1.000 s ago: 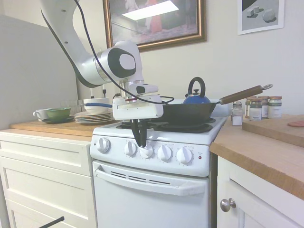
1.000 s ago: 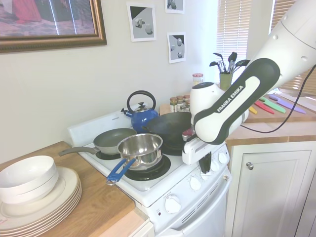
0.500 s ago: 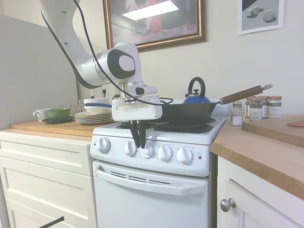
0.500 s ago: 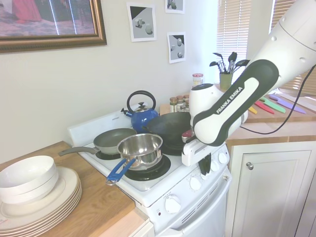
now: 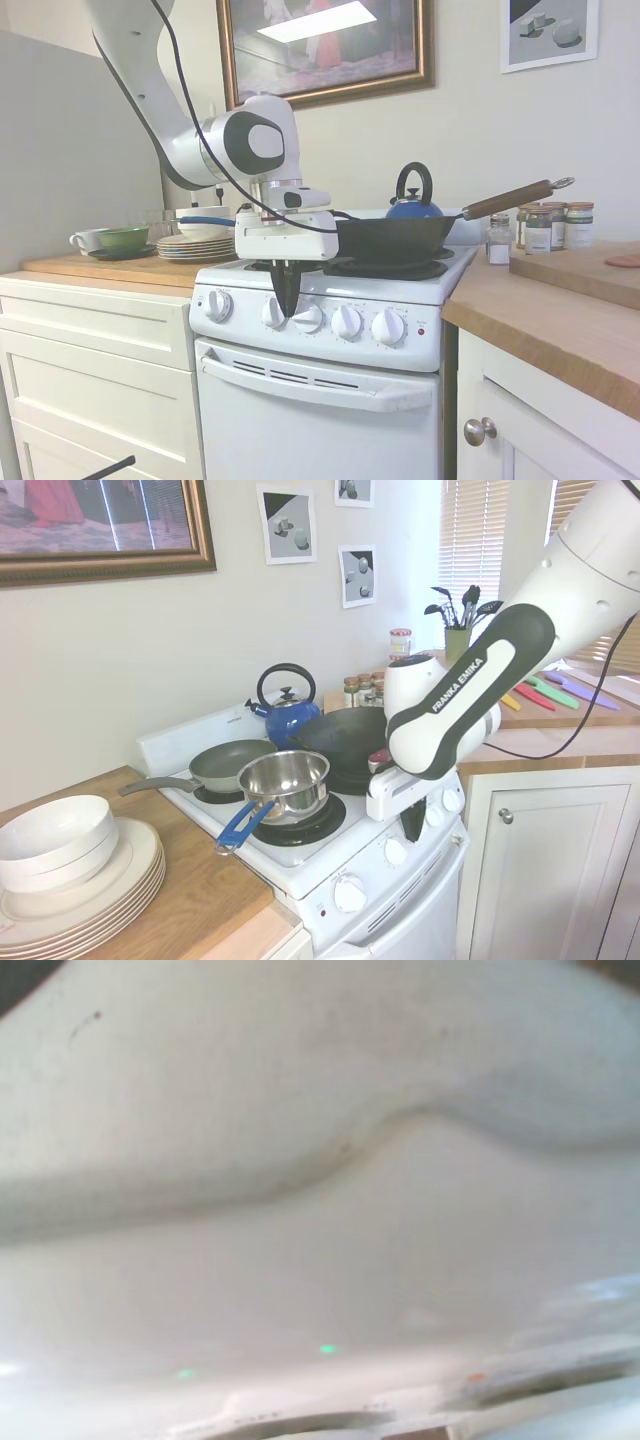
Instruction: Turn on the stove on the top left
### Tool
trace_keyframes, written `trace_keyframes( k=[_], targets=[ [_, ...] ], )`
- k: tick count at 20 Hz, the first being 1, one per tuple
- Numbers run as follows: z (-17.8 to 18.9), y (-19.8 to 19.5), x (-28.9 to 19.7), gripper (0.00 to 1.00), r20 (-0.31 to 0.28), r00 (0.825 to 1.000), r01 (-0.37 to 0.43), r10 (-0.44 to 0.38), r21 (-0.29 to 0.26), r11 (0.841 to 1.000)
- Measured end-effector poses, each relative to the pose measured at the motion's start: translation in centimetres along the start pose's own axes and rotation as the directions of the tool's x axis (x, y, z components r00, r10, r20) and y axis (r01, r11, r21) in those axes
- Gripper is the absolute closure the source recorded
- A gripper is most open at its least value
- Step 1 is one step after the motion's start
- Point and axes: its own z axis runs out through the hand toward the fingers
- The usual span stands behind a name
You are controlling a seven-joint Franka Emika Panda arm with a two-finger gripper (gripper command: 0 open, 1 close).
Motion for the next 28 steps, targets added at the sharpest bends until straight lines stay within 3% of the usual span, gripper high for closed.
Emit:
trace_keyframes(
  k=[21,28],
  targets=[
    [1.6,0.4,0.1,1.0,-0.035,0.999,-0.01,0.009,-0.046,0.999],
    [1.3,0.5,0.1,1.0,0.002,1.0,0.001,-0.001,-0.008,1.0]
  ],
)
